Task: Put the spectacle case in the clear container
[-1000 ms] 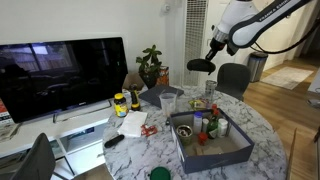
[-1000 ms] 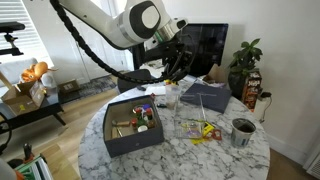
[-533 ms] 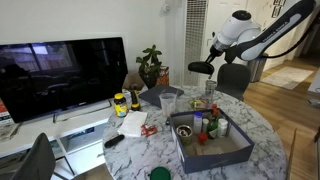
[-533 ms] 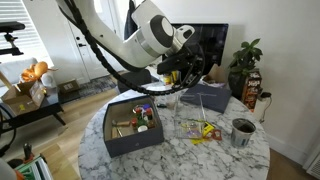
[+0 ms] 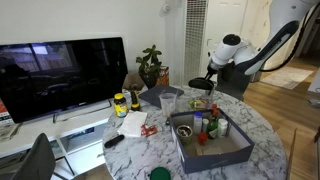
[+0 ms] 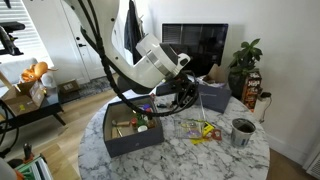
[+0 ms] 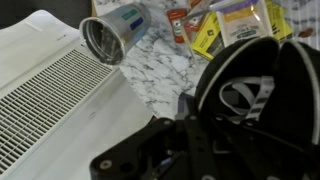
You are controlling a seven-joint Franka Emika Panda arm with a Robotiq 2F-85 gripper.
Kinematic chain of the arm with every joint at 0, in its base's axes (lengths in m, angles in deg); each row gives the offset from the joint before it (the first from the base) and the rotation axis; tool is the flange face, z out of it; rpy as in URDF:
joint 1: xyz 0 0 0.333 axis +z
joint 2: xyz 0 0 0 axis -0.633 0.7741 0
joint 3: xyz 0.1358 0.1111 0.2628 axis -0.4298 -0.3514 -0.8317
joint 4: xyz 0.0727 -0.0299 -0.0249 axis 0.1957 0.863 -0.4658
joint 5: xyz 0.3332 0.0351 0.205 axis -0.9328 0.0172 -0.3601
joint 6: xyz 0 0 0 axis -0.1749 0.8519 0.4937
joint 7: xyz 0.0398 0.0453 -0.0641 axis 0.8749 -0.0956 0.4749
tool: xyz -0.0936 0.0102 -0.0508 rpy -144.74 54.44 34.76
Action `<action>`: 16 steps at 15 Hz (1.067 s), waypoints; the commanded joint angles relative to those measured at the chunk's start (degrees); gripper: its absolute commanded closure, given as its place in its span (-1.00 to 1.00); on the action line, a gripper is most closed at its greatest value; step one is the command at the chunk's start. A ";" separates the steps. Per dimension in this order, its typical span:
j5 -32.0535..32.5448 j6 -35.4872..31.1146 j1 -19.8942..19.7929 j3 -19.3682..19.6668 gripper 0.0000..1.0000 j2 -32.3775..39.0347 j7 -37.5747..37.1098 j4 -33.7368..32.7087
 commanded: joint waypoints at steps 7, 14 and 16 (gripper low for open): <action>-1.79 0.11 2.42 -0.57 0.97 3.95 -5.30 -1.23; 8.15 -5.28 6.56 3.17 0.97 10.27 -29.85 -11.06; 11.85 -5.16 7.68 4.82 0.97 12.70 -37.66 -14.91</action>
